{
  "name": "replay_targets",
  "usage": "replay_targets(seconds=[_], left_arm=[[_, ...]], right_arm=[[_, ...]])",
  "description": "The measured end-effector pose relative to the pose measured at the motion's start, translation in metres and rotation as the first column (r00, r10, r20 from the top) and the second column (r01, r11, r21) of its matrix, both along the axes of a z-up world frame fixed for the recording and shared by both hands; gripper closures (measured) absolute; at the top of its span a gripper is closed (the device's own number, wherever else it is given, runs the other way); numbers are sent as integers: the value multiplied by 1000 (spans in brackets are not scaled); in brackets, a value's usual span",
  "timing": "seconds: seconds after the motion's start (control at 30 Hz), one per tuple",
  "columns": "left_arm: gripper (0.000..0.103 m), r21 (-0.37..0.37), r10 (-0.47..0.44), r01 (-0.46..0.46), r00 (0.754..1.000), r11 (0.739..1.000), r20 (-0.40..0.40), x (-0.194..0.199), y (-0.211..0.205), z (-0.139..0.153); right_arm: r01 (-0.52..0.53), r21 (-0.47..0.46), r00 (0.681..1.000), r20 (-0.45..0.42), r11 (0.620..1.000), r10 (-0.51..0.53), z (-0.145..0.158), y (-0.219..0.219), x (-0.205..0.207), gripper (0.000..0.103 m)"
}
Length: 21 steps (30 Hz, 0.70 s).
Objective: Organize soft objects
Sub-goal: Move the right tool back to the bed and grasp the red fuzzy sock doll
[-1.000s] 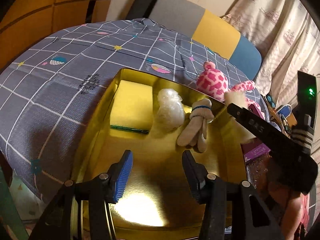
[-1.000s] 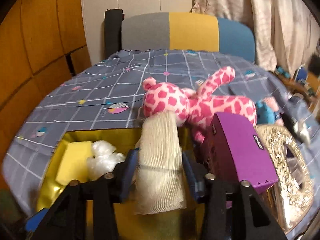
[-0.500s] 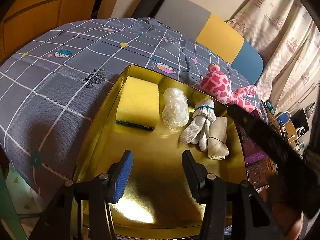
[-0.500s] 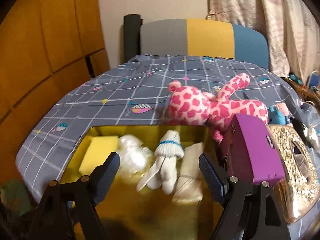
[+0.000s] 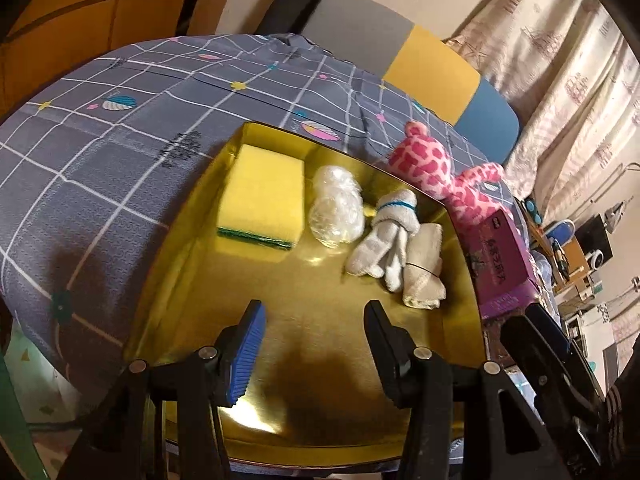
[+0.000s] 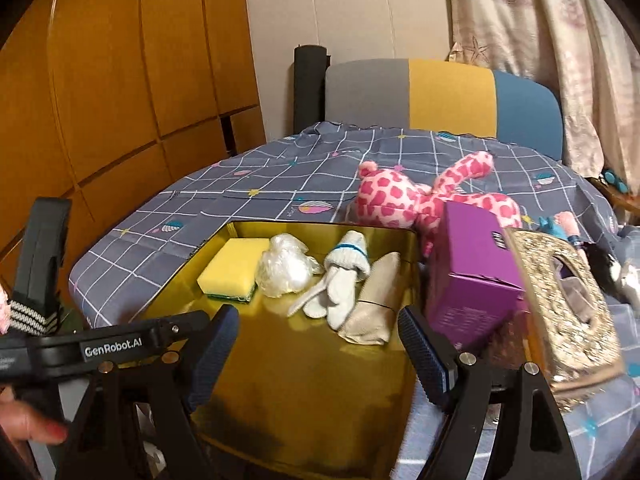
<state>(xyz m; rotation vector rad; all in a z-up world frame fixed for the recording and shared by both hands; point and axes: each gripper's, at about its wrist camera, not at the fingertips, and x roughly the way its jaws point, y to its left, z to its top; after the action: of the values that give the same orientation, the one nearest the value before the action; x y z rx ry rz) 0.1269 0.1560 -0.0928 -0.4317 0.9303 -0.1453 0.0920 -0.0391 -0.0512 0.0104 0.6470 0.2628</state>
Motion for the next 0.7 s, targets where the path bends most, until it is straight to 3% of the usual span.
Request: replay_targets(seconds=[0.7], left_arm=[[52,-34,-207,211,974,977,95,-23,-77,17]], right_arm=[[170,88,984,48,982,-174,19,-95,-36,21]])
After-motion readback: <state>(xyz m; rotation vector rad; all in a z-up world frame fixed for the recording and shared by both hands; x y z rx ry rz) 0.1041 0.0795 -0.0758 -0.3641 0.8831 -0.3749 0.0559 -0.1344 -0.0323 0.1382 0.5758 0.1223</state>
